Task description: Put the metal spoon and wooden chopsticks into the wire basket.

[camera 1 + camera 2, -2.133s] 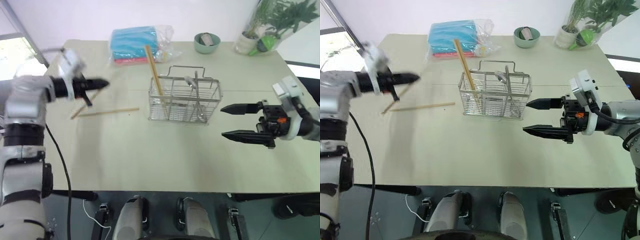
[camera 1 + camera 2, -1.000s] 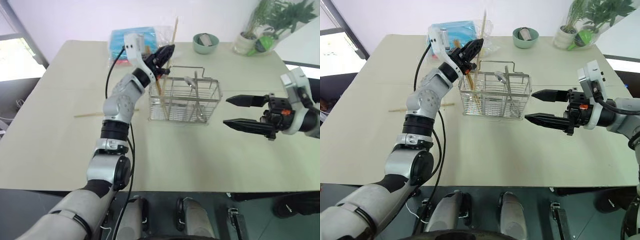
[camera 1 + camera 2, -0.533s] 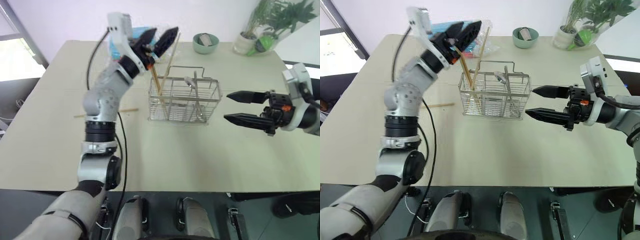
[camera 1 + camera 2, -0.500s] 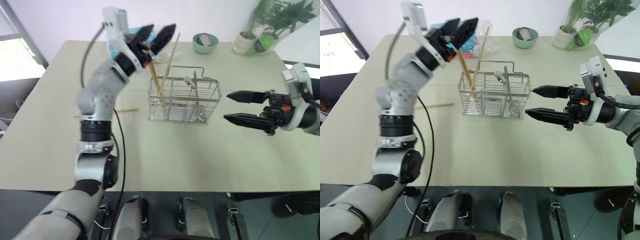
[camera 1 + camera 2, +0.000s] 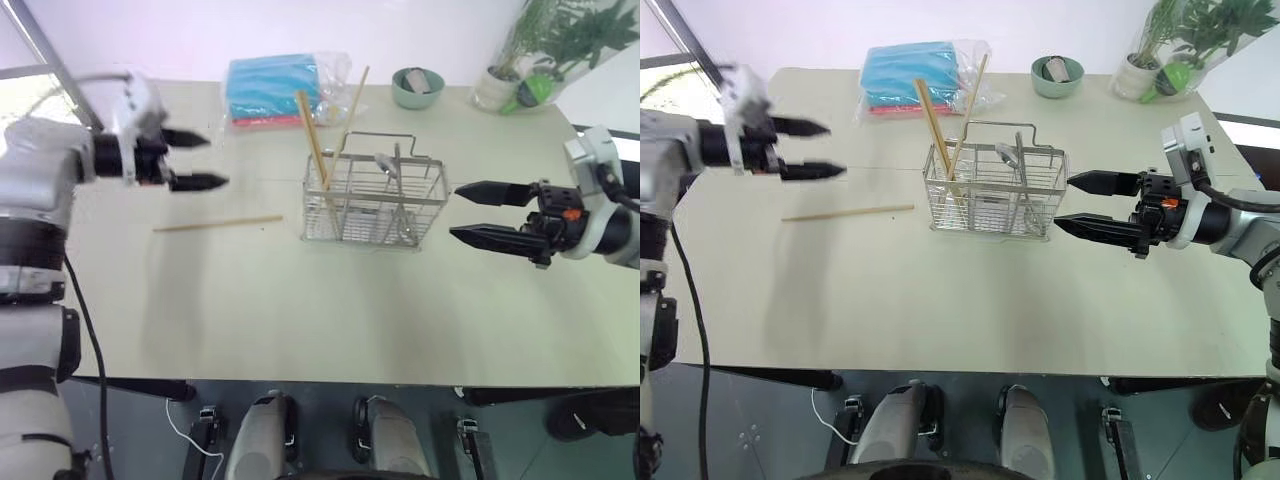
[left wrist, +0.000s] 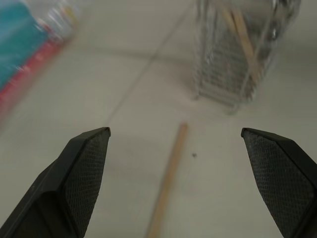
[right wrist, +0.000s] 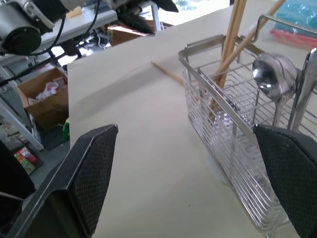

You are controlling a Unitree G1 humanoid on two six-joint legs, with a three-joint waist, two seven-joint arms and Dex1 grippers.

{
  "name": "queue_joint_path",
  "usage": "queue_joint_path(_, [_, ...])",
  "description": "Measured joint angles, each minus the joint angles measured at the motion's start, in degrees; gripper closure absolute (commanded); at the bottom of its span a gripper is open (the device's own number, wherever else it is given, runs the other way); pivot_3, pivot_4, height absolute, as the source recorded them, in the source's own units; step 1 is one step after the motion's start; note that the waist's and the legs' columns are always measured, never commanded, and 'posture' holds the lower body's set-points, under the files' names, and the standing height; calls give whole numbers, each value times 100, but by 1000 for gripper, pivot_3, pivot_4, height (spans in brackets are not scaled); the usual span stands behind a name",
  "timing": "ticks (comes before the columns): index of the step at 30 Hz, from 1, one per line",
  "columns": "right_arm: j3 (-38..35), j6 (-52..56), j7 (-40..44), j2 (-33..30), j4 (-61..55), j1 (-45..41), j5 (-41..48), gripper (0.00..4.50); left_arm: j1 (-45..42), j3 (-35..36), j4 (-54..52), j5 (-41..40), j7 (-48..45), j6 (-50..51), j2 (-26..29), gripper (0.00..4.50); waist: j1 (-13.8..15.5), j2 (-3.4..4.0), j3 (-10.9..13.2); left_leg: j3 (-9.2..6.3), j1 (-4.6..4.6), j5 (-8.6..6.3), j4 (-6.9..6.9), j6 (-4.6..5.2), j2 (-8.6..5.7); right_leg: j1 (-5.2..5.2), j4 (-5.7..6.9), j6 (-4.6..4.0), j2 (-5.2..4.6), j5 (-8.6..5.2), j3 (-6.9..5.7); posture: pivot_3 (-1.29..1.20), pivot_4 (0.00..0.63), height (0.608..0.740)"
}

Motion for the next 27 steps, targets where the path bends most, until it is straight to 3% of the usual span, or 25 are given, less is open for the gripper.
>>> queue_joint_path(2, [-1, 1, -14, 1, -14, 14, 2, 0, -336, -206, 776, 421, -130, -561, -241, 49, -23, 0, 0, 1, -37, 4, 9, -1, 0, -33, 12, 11, 1, 7, 0, 0, 150, 715])
queue_joint_path(9, [-112, 83, -126, -9, -277, 257, 60, 0, -793, -444, 2636, 1357, 168, -1536, -1046, 49, -46, -1, 0, 6, -34, 2, 10, 5, 1, -33, 17, 27, 5, 15, -1, 0, 150, 715])
queue_joint_path(22, [-593, 496, -331, -164, -639, 504, 358, 0, -762, -424, 3415, 2142, 972, -1824, -1468, 49, -34, -1, -2, -2, -28, 1, 12, 6, 2, -24, 19, 26, 3, 16, -1, 0, 150, 715])
queue_joint_path(25, [-669, 564, -358, -229, -670, 552, 408, 0, -762, -310, 3494, 2162, 1075, -1768, -1514, 907, -34, 2, -4, -3, -23, 1, 12, 6, 2, -21, 20, 26, 3, 15, -1, 0, 150, 715])
queue_joint_path(27, [-696, 580, -363, -247, -695, 551, 454, 0, -762, -257, 3513, 2163, 1065, -1703, -1548, 1821, -34, 2, -5, -4, -22, 1, 12, 6, 2, -21, 21, 26, 3, 15, -1, 0, 150, 715])
